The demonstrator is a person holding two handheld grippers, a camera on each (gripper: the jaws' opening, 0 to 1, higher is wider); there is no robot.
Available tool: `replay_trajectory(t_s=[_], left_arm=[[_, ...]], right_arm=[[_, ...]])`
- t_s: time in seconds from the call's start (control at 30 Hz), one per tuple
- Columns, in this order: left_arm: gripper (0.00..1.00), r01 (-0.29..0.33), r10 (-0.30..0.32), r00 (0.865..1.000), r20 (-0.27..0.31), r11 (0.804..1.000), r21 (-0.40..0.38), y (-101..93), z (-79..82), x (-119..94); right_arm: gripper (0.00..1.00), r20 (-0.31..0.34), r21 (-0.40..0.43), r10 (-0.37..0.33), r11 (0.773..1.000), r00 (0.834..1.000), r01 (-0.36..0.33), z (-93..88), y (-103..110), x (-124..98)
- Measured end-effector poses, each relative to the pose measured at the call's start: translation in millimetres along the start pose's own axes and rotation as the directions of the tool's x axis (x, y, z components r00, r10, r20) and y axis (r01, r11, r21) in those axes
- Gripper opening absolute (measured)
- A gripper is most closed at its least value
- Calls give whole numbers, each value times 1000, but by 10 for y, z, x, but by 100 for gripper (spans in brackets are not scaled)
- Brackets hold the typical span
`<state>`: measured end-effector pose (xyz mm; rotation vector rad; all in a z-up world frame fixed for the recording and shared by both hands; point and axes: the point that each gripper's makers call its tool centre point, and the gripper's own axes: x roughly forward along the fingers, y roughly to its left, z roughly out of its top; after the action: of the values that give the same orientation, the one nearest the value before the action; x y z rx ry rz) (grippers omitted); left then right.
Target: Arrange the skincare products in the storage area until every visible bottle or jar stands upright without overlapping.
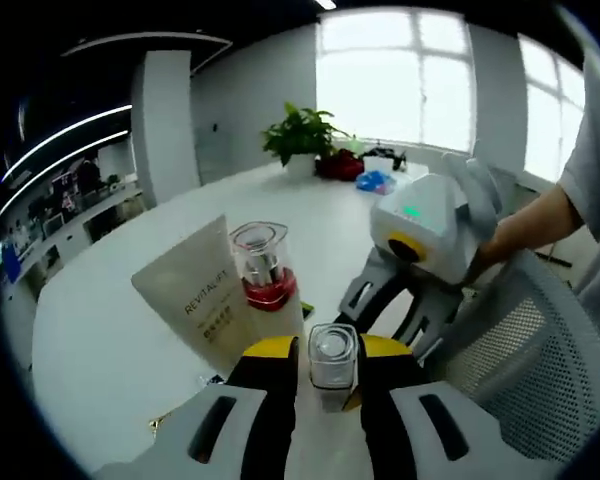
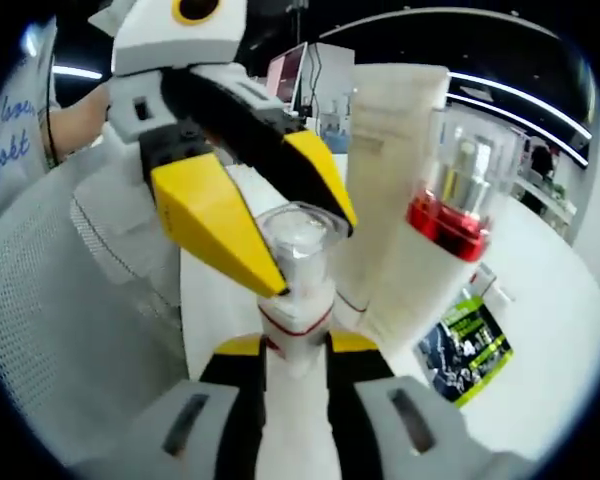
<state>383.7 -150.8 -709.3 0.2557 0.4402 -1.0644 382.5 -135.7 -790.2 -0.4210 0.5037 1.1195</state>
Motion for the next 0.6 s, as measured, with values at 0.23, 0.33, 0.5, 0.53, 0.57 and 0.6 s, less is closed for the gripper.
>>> replay_trajectory(t_s=[0.23,0.33,0.5,0.53,0.57,0.6], left_arm=[[23,13,-14,999,-47,1000,-7,12,-145,-46],[23,18,-19,998,-59,1000,-23,-4,-198,-45],[23,23,-26,996,-87,999,-34,-31,-283,-14],[23,22,-25,995,-93,999,-35,-29,-298,-10],[23,21,-25,994,-106,999,-40,-23,-327,-5],[23,21,-27,993,-116,999,-47,-20,-349,-2]], right_arm=[[23,10,1,3,1000,1000,-3,-10,-5,-16],[24,14,8,6,1000,1000,-6,-11,4,-17],[28,3,1,18,1000,1000,-18,-41,42,-12],[28,5,-1,14,1000,1000,-14,-39,43,-24],[28,3,2,14,1000,1000,-14,-42,42,-34],[28,0,8,16,1000,1000,-16,-53,40,-50]])
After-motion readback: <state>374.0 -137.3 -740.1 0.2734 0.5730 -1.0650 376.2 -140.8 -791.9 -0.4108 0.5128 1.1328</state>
